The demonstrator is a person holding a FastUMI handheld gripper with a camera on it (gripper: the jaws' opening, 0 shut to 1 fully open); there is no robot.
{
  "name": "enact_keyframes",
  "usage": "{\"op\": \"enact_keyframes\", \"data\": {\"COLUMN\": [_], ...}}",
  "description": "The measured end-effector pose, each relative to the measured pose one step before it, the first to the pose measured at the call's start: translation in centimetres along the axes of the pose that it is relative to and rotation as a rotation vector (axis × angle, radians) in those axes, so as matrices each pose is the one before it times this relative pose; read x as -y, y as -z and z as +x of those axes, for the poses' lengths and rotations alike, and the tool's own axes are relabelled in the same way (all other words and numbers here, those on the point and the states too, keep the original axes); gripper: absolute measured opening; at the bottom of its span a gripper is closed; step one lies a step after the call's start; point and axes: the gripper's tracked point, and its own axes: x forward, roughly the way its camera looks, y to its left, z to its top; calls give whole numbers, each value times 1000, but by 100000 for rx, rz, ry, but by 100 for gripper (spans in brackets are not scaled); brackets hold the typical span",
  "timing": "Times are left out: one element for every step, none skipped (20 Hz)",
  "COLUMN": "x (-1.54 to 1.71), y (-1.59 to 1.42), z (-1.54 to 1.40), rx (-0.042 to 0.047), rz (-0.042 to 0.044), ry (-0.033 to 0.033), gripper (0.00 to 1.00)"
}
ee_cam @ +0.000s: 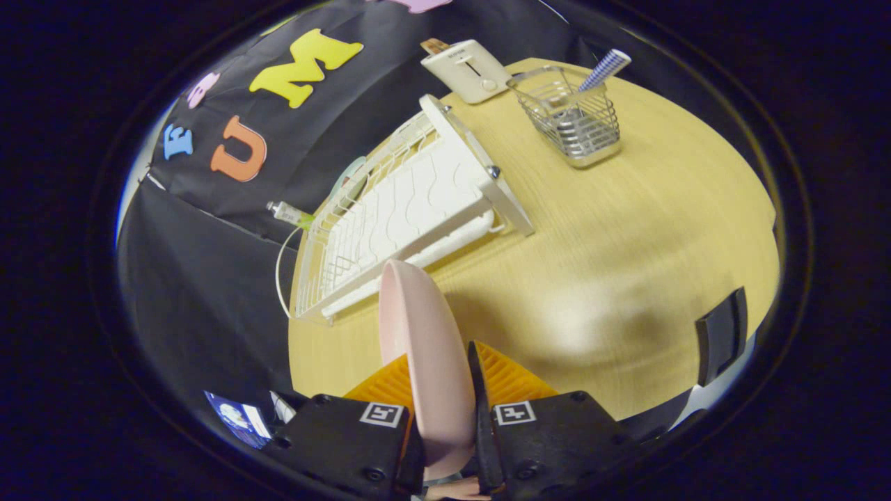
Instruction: Take the plate from the dish rack, then take the spoon from the basket and place it into the plate.
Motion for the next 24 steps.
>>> {"op": "enact_keyframes", "data": {"x": [-99,15,110,171,541,435,246,231,216,182,132,-2,66,186,119,246,228,302,436,641,869,843,1329,1828], "y": [201,38,-183,-164,27,-302,-120,-191,-159,-219,-108,-138,-21,-152,-278,-465,-422,-504,-707,-803,-1019,-826,-1048,-927], "z": [426,291,236,244,345,157,-34,-36,-7,6,-88,34,-268,-181,-363,-488,-866,-926,-1251,-793,-1097,-812,-678,-464], "rx": [-747,-870,223,23,309,273,147,466,359,731,683,751,753,1188,2584,3487,3896,3991,4399,5039,5920,5726,7071,7307], "rz": [2152,815,523,321,-192,-660,-206,-87,-633,-700,-462,-707,-1145,-2549,-4212,-4814,-4890,-4626,-4564,-4148,-4587,-3945,-5777,-6217], "ry": [-2721,-1800,-1355,-616,819,609,209,267,249,-57,-20,-838,-270,407,258,1074,993,1470,2235,2551,3070,2916,4537,6256], "gripper": [34,34,34,35,36,38,41,43,46,49,52,52,52,52,53,54,55,57,58,61,64,69,72,76]}}
